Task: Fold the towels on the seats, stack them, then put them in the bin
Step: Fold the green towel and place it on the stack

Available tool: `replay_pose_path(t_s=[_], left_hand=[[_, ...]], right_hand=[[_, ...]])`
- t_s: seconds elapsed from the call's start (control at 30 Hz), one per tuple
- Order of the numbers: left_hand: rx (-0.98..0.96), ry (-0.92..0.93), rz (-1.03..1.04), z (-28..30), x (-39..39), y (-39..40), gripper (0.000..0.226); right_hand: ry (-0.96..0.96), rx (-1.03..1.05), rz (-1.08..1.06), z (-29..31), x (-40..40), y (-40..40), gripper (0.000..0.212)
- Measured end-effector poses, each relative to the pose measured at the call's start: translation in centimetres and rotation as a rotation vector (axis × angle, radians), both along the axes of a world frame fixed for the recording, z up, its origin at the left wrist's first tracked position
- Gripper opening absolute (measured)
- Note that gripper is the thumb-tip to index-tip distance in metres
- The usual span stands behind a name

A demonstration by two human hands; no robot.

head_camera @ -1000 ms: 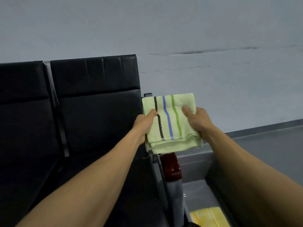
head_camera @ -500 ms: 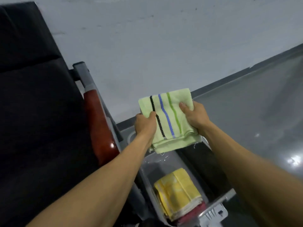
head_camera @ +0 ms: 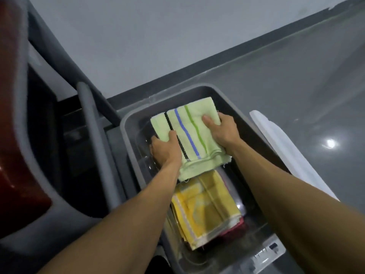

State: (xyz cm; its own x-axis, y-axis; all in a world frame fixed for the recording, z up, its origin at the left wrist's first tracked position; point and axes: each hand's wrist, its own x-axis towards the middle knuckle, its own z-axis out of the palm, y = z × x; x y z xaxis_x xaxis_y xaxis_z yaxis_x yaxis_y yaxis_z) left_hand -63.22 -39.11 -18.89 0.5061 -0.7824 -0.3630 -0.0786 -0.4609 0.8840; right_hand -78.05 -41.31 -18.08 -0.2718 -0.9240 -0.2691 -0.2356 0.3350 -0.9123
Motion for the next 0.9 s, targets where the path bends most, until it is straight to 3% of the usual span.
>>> replay_pose_path(t_s=[0.13,0.2,0.3,0.37,0.67,0.9], left_hand=[[-0.022,-0.061,0.096,-3.0,0.5,-1.2,0.037],[0.048,-0.109,0.092,-4.6,0.9,-1.9,0.05],[0.234,-0.265,-0.009,-6.8,1.4,-2.0,0.078],[0.278,-0.298,-0.076,-8.1,1.2,-2.0,0.079],[0.257,-0.235,-0.223,-7.9,0.8,-1.5,0.059],[0.151,-0.272,-0.296,-0.6,1.6,-0.4,0.05]], right_hand=[[-0.036,0.034,0.017,-3.9,1.2,-2.2,0.025],[-0.039,0.071,0.038,-5.9,1.7,-2.8,0.03],[0.243,0.204,0.191,-9.6,2.4,-3.0,0.07],[0.345,0.237,0.236,-11.8,2.9,-2.5,0.083],[0.373,0.216,0.276,-11.8,4.1,-1.4,0.066],[0.339,0.146,0.235,-5.4,4.3,1.2,0.063]])
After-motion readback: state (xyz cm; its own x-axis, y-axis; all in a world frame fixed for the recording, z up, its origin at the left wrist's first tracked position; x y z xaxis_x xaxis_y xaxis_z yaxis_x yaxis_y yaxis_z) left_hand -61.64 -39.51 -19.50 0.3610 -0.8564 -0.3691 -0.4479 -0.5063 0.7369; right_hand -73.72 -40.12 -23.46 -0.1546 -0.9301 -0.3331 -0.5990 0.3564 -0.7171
